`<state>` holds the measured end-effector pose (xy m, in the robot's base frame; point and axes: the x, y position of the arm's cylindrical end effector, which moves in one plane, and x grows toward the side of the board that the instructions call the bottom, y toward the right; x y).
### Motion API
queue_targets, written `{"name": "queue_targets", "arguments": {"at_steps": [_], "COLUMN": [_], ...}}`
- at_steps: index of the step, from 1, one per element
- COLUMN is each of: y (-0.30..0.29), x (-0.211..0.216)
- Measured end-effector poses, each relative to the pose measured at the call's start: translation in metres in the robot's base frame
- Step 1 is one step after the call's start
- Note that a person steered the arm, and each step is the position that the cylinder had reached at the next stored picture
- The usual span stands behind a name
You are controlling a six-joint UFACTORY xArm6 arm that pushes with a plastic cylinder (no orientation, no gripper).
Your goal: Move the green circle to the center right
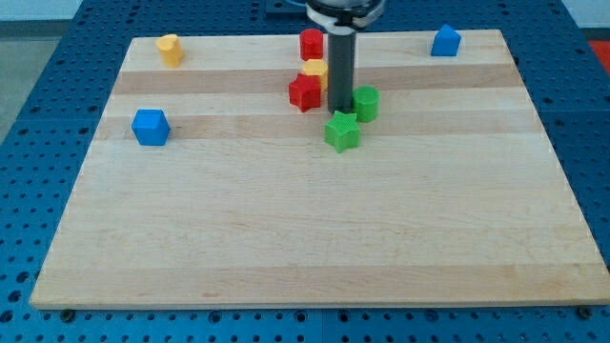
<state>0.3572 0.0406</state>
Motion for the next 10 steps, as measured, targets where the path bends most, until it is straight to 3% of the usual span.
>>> {"name": "queue_targets", "arguments": {"at_steps": [3, 10], "y": [0.065, 0.143], "x": [-0.024, 0.018]}}
